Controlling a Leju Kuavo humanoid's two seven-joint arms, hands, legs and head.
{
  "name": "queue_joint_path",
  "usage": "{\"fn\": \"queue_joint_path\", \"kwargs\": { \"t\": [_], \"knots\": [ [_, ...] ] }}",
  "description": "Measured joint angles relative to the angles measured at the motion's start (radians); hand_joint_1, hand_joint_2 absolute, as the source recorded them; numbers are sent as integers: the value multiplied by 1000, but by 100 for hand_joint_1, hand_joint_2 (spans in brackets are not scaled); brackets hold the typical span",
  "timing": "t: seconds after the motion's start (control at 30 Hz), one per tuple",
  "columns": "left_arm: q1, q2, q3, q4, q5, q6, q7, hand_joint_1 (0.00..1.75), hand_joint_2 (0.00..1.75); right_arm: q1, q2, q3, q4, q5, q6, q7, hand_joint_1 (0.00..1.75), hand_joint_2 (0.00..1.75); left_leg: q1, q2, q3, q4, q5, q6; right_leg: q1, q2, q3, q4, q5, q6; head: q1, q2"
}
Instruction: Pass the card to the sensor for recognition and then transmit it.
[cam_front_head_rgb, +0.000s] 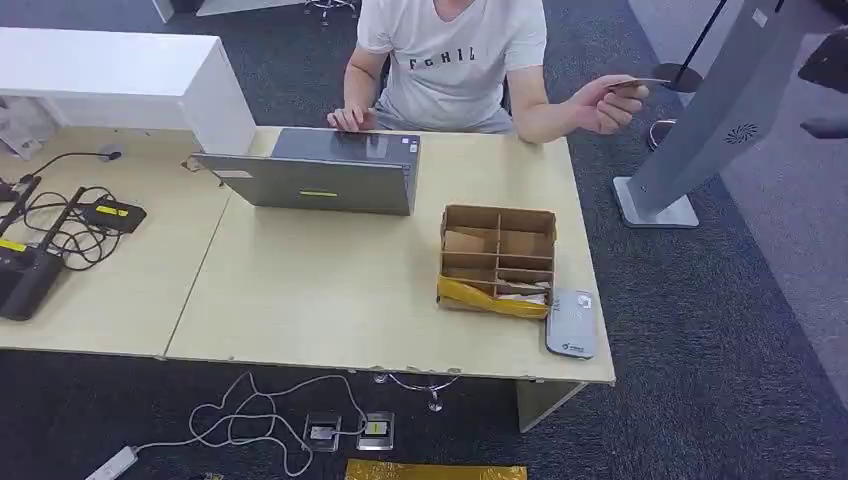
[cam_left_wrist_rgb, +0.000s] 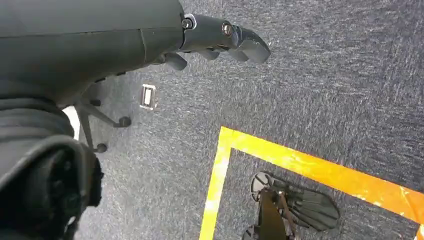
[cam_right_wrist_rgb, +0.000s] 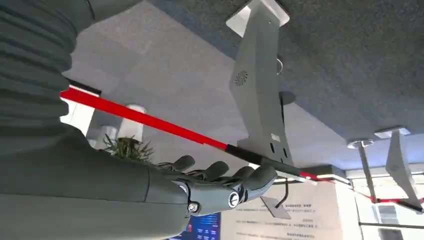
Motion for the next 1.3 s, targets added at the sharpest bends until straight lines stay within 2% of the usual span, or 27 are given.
{"fn": "queue_joint_path", "kwargs": {
  "t": [0.33, 0.57, 0.73, 1.03, 1.3],
  "knots": [
    [0, 1, -1, 0, -4, 0, 2, 0, 0, 10, -18, 47, -21, 7, -22, 1, 0, 175, 0, 0, 0, 0, 0, 0, 0, 0, 0, 0, 0, 0, 0, 0],
    [-4, 1, -5, 0, -21, -6, 2, 0, 0, 155, -18, 64, -58, 32, -188, 15, 0, 175, 1, 0, 0, 0, 0, 0, 1, 0, 1, 0, 0, 0, 0, 0],
    [-4, 1, -8, 0, -23, 1, 6, 0, 0, 218, -10, 68, -74, 173, -354, -8, 0, 175, 1, -1, 0, 0, 0, 0, 1, -1, 1, 0, 0, 0, 0, 0],
    [-6, 1, -8, 0, -23, 4, 16, 0, 0, 257, 48, 64, -71, 211, -471, -52, 0, 175, 1, -2, -1, 0, 0, 0, 1, -2, 1, 0, 0, 0, 0, 0],
    [-6, 1, -8, 0, -23, 6, 16, 0, 0, 275, 89, 47, -56, 218, -488, -61, 0, 175, 1, -2, -1, 0, 0, 0, 1, -2, 1, 0, 0, 0, 0, 0]
  ]
}}
